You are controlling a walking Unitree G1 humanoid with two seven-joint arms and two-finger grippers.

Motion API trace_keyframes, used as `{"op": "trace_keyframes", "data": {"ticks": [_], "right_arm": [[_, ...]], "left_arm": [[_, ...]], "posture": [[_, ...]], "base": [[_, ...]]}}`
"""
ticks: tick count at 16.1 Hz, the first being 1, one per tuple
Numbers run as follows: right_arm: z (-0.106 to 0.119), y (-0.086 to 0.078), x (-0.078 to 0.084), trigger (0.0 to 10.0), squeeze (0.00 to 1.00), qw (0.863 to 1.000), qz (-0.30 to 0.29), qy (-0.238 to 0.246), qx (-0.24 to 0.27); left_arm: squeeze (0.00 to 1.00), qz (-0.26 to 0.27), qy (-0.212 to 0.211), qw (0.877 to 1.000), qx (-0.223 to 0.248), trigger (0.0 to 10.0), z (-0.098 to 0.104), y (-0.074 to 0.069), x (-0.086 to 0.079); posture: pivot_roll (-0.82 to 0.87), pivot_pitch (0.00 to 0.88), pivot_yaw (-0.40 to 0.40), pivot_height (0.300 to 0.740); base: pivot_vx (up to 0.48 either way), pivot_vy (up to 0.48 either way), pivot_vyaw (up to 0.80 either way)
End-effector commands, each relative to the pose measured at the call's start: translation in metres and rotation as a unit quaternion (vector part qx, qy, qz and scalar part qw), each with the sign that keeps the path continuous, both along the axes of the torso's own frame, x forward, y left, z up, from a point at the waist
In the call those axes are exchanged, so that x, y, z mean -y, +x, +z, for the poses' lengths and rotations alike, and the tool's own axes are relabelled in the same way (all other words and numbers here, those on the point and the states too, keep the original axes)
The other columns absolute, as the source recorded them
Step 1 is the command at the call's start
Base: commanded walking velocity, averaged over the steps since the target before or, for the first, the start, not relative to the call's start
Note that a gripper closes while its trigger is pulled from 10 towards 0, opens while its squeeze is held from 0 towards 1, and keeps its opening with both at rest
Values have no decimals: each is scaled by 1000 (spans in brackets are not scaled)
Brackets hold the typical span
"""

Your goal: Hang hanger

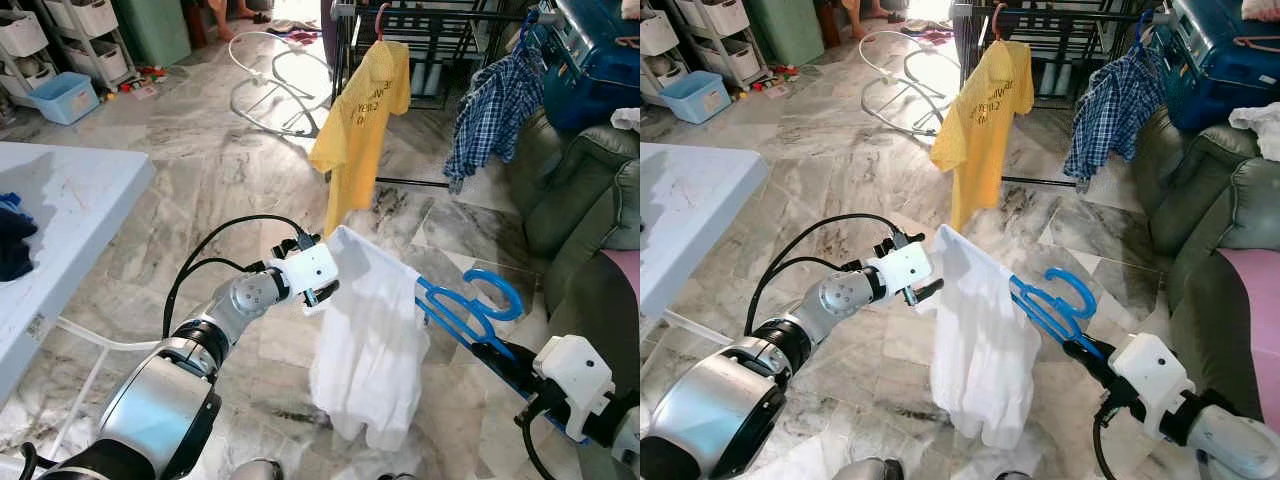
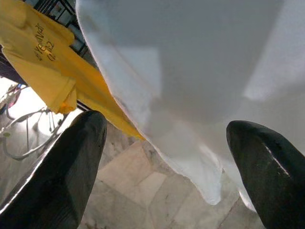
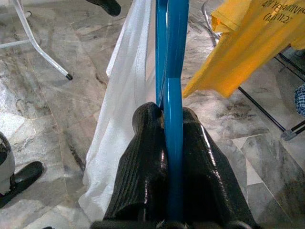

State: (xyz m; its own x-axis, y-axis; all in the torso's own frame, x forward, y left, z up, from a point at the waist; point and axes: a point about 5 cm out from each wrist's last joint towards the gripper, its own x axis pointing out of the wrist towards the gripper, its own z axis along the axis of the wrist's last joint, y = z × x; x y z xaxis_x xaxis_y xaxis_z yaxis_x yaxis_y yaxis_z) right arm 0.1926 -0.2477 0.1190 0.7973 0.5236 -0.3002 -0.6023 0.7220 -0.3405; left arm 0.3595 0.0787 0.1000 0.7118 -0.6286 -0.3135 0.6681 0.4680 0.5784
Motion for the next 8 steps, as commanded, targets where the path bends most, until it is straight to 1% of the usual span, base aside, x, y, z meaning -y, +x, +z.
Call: {"op": "trace_keyframes", "data": {"ticks": [1,2,4,5,6,7,8], "right_arm": [[13,19,2,10000,0,995,-51,29,80],[15,25,5,10000,0,990,-83,37,105],[17,27,2,10000,0,989,-87,43,112],[20,30,-2,10000,0,988,-81,48,119],[18,36,-1,10000,0,986,-89,61,123],[17,37,-1,10000,0,986,-90,63,123],[18,42,-2,10000,0,987,-86,60,126]], "left_arm": [[1000,107,-151,981,-62,10000,-10,-2,-3],[1000,139,-209,964,-83,10000,-12,-3,0],[1000,134,-215,964,-80,10000,-8,-2,3],[1000,154,-234,957,-78,10000,-5,1,0],[1000,179,-241,951,-77,10000,-7,2,-4],[1000,184,-246,948,-80,10000,-7,2,-5],[1000,174,-253,949,-79,10000,-4,3,-4]], "posture": [[-36,47,16,740],[-52,55,18,740],[-49,43,2,740],[-16,18,-27,740],[4,5,-36,740],[5,3,-40,740],[-1,0,-49,740]], "base": [[0,0,0],[0,0,0],[0,0,0],[0,0,0],[0,0,0],[0,0,0],[0,0,0]]}}
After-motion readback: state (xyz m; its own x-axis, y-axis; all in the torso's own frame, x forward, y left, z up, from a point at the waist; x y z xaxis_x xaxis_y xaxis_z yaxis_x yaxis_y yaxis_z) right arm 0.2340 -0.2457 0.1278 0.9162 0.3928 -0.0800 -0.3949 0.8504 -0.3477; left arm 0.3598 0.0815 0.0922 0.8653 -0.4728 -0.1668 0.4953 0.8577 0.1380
